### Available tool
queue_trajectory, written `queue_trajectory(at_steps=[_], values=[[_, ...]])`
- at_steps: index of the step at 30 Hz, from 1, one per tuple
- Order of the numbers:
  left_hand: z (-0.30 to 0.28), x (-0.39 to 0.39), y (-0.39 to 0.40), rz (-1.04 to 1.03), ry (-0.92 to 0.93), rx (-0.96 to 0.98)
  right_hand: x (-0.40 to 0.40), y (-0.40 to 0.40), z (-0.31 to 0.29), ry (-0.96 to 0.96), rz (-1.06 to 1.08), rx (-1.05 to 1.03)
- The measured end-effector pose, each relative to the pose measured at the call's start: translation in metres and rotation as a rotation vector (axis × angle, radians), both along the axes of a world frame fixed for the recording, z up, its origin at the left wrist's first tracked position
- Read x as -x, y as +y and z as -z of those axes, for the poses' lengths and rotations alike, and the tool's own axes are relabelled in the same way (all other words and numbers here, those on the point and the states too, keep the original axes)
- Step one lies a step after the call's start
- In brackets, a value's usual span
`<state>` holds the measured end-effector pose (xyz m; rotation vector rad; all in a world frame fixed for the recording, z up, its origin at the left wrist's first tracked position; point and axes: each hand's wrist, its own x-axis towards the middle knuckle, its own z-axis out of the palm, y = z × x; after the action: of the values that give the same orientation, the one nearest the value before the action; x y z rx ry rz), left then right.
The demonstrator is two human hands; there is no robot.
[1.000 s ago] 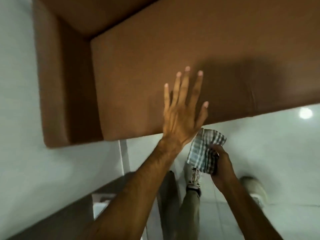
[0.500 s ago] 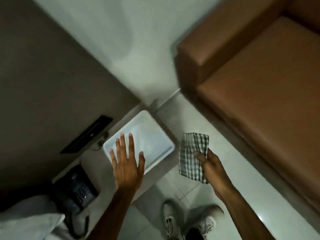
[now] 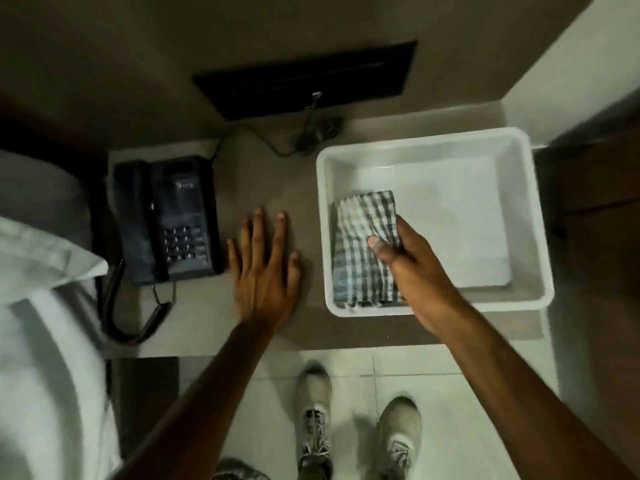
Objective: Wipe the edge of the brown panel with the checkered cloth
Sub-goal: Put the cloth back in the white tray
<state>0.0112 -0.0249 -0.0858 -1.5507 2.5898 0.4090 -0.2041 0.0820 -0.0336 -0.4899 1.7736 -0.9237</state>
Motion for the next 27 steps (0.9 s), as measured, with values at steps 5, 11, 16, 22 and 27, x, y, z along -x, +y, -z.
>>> queue_trajectory(at_steps=[5, 11, 16, 22, 27], values=[[0.013, 0.032, 0.032, -0.06, 0.096, 0.054, 0.023, 0.003, -0.011, 0.372, -0.174, -0.14], [0.021, 0.028, 0.043, -0.026, 0.04, 0.043, 0.022, 0.018, -0.009, 0.577, -0.189, -0.262], [0.023, 0.02, 0.037, -0.019, 0.044, 0.081, 0.008, 0.015, -0.01, 0.68, -0.235, -0.334], [0.012, 0.023, 0.028, -0.019, 0.073, 0.135, -0.001, 0.016, -0.027, 1.063, -0.376, -0.118], [0.008, 0.027, 0.018, -0.016, 0.073, 0.123, -0.019, 0.008, -0.016, 0.948, -0.512, -0.18]])
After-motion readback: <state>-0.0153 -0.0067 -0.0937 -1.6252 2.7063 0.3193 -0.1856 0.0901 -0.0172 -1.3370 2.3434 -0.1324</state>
